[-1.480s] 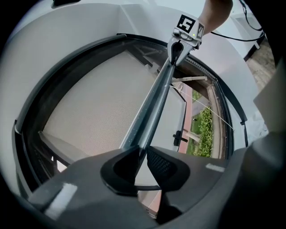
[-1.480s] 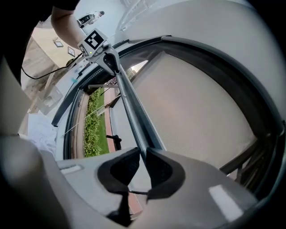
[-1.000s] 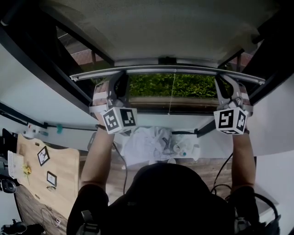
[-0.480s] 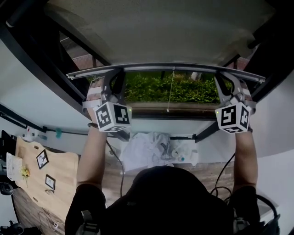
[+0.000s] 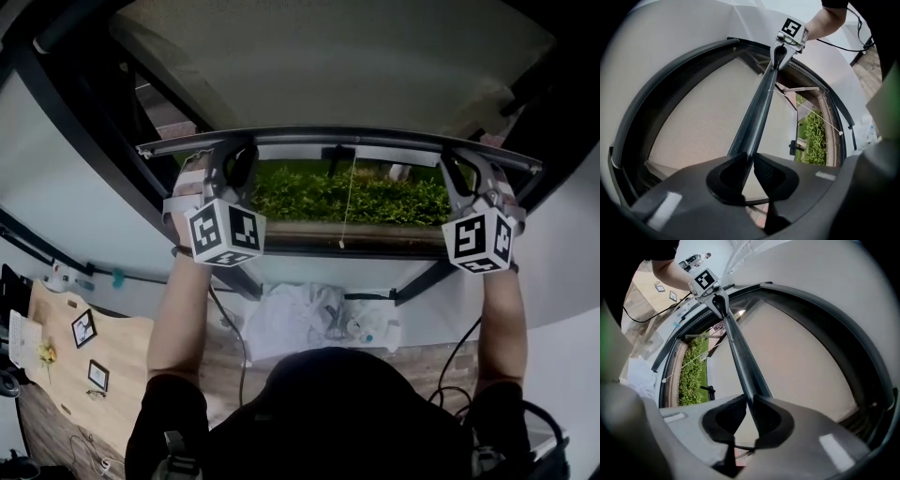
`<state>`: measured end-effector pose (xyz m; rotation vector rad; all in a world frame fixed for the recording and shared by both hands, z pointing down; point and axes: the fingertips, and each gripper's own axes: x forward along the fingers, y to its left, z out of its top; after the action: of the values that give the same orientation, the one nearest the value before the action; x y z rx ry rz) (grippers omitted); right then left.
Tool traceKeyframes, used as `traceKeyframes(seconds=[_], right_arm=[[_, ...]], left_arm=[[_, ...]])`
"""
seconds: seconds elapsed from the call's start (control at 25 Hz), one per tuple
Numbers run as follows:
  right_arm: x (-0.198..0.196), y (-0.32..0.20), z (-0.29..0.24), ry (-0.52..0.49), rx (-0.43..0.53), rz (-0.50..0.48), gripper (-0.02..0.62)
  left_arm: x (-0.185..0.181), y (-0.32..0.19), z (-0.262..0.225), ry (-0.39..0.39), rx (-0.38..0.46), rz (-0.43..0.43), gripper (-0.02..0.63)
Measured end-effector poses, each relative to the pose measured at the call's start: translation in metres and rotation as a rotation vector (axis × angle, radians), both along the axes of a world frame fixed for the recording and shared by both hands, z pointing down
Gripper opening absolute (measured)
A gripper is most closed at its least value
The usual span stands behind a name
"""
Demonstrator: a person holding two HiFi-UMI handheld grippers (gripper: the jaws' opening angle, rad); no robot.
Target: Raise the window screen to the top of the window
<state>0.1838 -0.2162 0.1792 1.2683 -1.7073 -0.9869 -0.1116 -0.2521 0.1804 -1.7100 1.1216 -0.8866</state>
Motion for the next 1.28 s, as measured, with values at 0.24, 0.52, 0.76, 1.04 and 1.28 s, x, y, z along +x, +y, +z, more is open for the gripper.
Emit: traceKeyframes(seconds=[0.24, 0.52, 0.76, 1.04, 1.28], right_arm=[[0.001, -0.001, -0.026, 0.002, 0.021, -0.011, 0.049], [0.001, 0.001, -0.041, 0.037, 0.010, -0.022, 0.046], [-0.001, 0.002, -0.060, 0.038, -0.001, -0.038, 0.044], [0.000, 0.002, -0.078, 0.054, 0.022, -0.045, 0.043], [0.001, 0.003, -0.098, 0.040, 0.021, -0.045, 0.043]], left_arm=[[0.003, -0.001, -0.025, -0.022, 0.007, 0.005, 0.048], [0.003, 0.001, -0.041, -0.067, -0.042, 0.021, 0.044], [0.003, 0.002, -0.061, -0.075, -0.045, 0.020, 0.044], [0.003, 0.004, -0.079, -0.073, -0.014, 0.027, 0.043], [0.004, 0.002, -0.098, -0.078, -0.027, 0.019, 0.043]])
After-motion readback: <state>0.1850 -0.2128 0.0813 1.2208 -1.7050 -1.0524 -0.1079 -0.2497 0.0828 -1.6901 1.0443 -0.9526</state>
